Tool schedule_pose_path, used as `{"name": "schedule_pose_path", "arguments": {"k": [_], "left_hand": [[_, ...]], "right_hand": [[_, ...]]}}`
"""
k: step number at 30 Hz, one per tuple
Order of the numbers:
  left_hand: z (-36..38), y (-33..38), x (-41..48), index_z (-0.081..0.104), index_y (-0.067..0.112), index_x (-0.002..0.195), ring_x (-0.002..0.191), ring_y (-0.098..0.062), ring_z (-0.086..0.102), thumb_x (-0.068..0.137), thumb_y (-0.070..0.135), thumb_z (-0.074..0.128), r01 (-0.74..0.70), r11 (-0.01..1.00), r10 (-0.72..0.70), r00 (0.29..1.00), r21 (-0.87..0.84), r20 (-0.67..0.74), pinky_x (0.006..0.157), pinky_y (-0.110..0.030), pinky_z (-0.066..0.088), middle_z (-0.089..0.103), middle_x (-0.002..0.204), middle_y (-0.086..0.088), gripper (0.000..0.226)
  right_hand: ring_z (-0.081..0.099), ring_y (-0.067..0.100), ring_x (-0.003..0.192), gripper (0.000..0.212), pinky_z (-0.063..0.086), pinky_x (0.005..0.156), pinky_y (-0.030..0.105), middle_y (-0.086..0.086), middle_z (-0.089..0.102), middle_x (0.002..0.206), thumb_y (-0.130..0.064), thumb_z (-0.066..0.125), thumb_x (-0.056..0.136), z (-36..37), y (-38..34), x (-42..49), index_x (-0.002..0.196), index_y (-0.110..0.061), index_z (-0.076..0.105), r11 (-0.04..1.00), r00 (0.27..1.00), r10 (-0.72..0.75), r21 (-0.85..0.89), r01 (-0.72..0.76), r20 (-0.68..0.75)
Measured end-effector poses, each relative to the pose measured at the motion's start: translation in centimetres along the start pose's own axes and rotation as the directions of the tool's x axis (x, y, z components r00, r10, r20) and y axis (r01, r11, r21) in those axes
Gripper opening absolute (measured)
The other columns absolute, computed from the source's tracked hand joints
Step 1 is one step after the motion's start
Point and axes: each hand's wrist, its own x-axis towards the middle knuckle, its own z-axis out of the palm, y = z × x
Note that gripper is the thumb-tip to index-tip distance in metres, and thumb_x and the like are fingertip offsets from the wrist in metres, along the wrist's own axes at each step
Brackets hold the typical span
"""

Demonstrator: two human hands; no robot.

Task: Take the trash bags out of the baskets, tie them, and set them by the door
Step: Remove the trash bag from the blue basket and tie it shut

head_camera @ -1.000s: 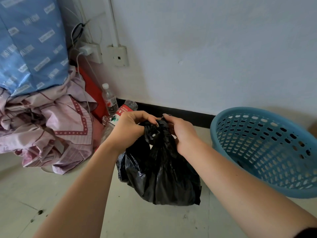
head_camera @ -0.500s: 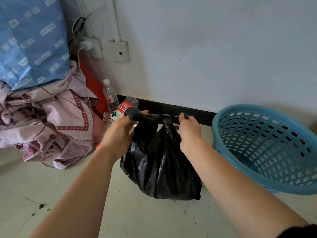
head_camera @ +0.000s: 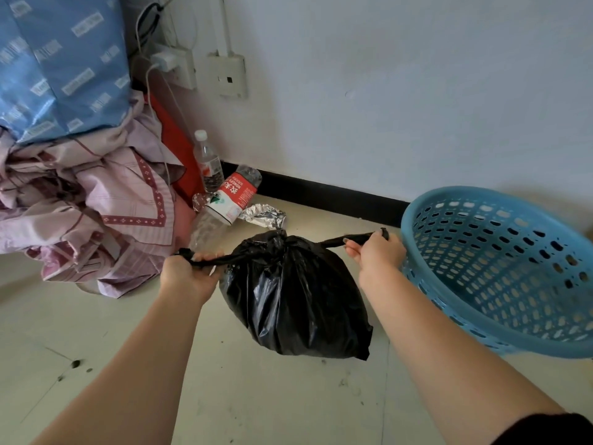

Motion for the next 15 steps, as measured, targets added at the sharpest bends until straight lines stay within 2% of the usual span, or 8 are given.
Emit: {"name": "schedule_pose_path", "arguments": {"k": [2, 4, 7, 9, 10, 12, 14, 15], "left_hand": [[-0.5, 0.3, -0.2, 0.041, 0.010, 0.074, 0.066, -0.017, 0.056, 0.096, 0.005, 0.028, -0.066, 0.986, 0.073, 0.997, 0.154, -0.041, 0.068, -0.043, 0.051, 0.058, 0.065, -0.006, 0.026], [-0.7, 0.3, -0.1, 0.054, 0.007, 0.093, 0.079, -0.025, 0.064, 0.096, 0.011, 0.034, -0.084, 0.910, 0.123, 0.990, 0.407, -0.069, 0.064, -0.042, 0.054, 0.064, 0.090, -0.014, 0.021], [-0.6, 0.6, 0.0, 0.052, 0.011, 0.108, 0.051, -0.020, 0.049, 0.097, 0.050, 0.031, 0.050, 0.826, -0.021, 0.998, 0.562, -0.057, 0.043, -0.022, 0.043, 0.055, 0.077, -0.012, 0.047], [-0.5, 0.7, -0.5, 0.050, 0.009, 0.107, 0.043, -0.015, 0.040, 0.092, 0.056, 0.032, 0.142, 0.843, -0.215, 0.973, 0.519, 0.082, 0.037, -0.015, 0.034, 0.054, 0.068, -0.010, 0.053], [-0.6, 0.5, -0.6, 0.051, 0.007, 0.106, 0.045, -0.016, 0.045, 0.092, 0.051, 0.034, 0.164, 0.866, -0.267, 0.950, 0.472, 0.161, 0.038, -0.015, 0.037, 0.058, 0.073, -0.012, 0.049], [-0.8, 0.2, -0.5, 0.052, 0.005, 0.098, 0.069, -0.026, 0.061, 0.085, 0.035, 0.044, 0.161, 0.929, -0.264, 0.920, 0.334, 0.289, 0.053, -0.023, 0.053, 0.059, 0.098, -0.019, 0.033], [-1.1, 0.1, 0.0, 0.050, 0.008, 0.091, 0.097, -0.032, 0.056, 0.070, 0.019, 0.056, 0.141, 0.976, -0.199, 0.889, 0.167, 0.412, 0.075, -0.032, 0.057, 0.051, 0.112, -0.017, 0.025], [-1.0, 0.0, 0.1, 0.049, 0.009, 0.093, 0.103, -0.031, 0.051, 0.063, 0.012, 0.062, 0.129, 0.984, -0.171, 0.870, 0.121, 0.462, 0.081, -0.034, 0.055, 0.049, 0.113, -0.015, 0.033]], "right_hand": [[0.066, 0.016, 0.055, 0.022, 0.057, 0.054, 0.024, 0.018, 0.066, 0.091, -0.021, 0.043, 0.102, 0.1, 0.3, 0.3, 0.119, -0.010, 0.052, 0.996, 0.999, -0.049, -0.075, 0.050, 0.004], [0.066, 0.015, 0.056, 0.022, 0.057, 0.054, 0.023, 0.018, 0.069, 0.091, -0.025, 0.044, 0.102, -0.1, 0.8, 0.6, 0.115, -0.008, 0.053, 0.989, 0.997, -0.051, -0.137, 0.057, 0.053], [0.066, 0.017, 0.067, 0.034, 0.054, 0.060, 0.026, 0.015, 0.067, 0.093, -0.033, 0.052, 0.098, -0.1, 1.6, 0.5, 0.113, -0.004, 0.055, 0.986, 0.981, 0.113, -0.141, -0.090, 0.159], [0.066, 0.020, 0.081, 0.039, 0.057, 0.070, 0.030, 0.014, 0.063, 0.101, -0.033, 0.065, 0.090, 0.1, 2.1, 0.2, 0.113, -0.003, 0.053, 0.968, 0.945, 0.236, -0.146, -0.206, 0.227], [0.067, 0.023, 0.088, 0.042, 0.057, 0.078, 0.033, 0.015, 0.063, 0.103, -0.027, 0.071, 0.086, 0.2, 2.3, -0.1, 0.114, -0.002, 0.054, 0.955, 0.920, 0.285, -0.166, -0.247, 0.268], [0.069, 0.028, 0.092, 0.039, 0.056, 0.085, 0.038, 0.018, 0.069, 0.103, -0.012, 0.075, 0.080, 0.6, 2.8, -0.7, 0.112, 0.004, 0.061, 0.932, 0.873, 0.350, -0.222, -0.288, 0.338], [0.071, 0.029, 0.084, 0.027, 0.057, 0.082, 0.038, 0.018, 0.073, 0.096, -0.004, 0.070, 0.082, 1.1, 3.2, -1.4, 0.107, 0.006, 0.067, 0.918, 0.863, 0.369, -0.278, -0.282, 0.345], [0.071, 0.029, 0.082, 0.023, 0.056, 0.082, 0.038, 0.017, 0.073, 0.094, -0.004, 0.068, 0.085, 1.4, 3.3, -1.6, 0.105, 0.006, 0.067, 0.922, 0.873, 0.353, -0.284, -0.263, 0.337]]}}
